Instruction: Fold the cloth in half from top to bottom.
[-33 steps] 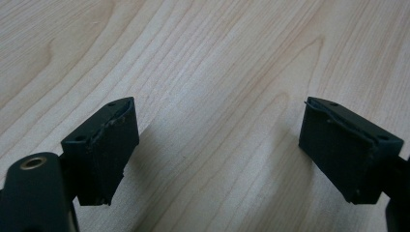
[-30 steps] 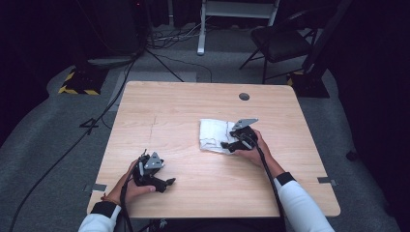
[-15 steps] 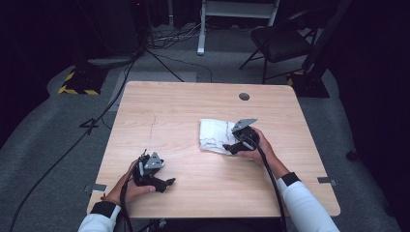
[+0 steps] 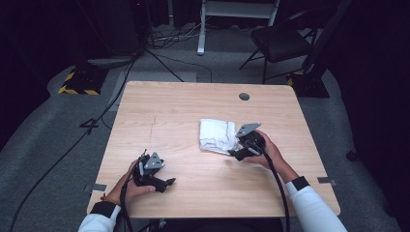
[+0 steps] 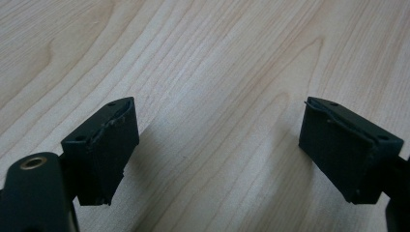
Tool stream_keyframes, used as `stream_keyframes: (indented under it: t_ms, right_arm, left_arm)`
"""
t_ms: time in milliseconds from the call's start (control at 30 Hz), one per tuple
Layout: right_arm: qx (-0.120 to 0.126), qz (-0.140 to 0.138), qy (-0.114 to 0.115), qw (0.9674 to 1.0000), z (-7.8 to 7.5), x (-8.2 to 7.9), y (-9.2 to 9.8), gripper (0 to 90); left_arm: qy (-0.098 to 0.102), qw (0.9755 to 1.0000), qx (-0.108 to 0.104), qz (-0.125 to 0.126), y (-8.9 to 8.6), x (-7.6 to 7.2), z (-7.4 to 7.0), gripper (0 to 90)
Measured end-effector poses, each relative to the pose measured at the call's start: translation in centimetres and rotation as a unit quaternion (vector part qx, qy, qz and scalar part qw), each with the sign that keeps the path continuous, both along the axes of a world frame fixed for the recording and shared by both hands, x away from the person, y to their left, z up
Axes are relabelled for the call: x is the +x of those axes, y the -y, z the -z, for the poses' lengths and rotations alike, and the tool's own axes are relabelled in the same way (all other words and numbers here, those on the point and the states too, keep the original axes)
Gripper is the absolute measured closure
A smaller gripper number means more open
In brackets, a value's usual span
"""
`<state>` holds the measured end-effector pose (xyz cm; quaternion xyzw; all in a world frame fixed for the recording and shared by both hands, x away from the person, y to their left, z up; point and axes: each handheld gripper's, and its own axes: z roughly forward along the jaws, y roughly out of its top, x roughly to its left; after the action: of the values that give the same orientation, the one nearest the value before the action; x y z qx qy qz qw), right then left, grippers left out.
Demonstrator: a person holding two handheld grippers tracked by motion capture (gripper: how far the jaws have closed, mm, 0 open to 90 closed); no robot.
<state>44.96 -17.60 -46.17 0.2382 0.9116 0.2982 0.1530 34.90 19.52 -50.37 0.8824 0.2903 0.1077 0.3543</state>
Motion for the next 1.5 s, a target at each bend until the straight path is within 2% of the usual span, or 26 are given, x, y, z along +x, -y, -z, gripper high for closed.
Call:
stream_keyframes:
  t_ms: [133, 267, 333, 600, 767, 967, 1500]
  right_arm:
    - [-0.011, -0.008, 0.005, 0.9999, -0.3, -0.9, 0.6, 25.8]
    - [-0.018, -0.011, -0.005, 0.9998, -0.2, -1.6, 1.2, 26.0]
    - [-0.019, -0.013, 0.003, 0.9997, -0.2, -2.0, 1.7, 26.5]
    - [-0.031, -0.011, -0.001, 0.9995, 0.0, -3.6, 3.2, 27.3]
    - [-0.038, -0.011, 0.008, 0.9992, 0.3, -4.5, 4.1, 27.7]
    - [-0.024, -0.007, 0.011, 0.9996, 0.3, -5.5, 5.6, 27.9]
    - [-0.023, 0.011, 0.017, 0.9995, 1.0, -7.7, 8.9, 27.6]
  left_arm:
    - [0.000, 1.0000, 0.000, 0.000, 0.0, 0.0, 0.0, 14.3]
    - [0.000, 1.0000, 0.000, 0.000, 0.0, 0.0, 0.0, 14.3]
    - [0.000, 1.0000, 0.000, 0.000, 0.0, 0.0, 0.0, 14.3]
    - [0.001, 1.0000, 0.000, -0.001, 0.0, 0.0, 0.0, 14.3]
    - [0.001, 1.0000, 0.000, -0.002, 0.0, 0.0, 0.0, 14.4]
    - [0.001, 1.0000, 0.000, -0.002, 0.0, 0.0, 0.0, 14.3]
    - [0.001, 1.0000, 0.001, -0.003, 0.0, -0.1, 0.0, 14.4]
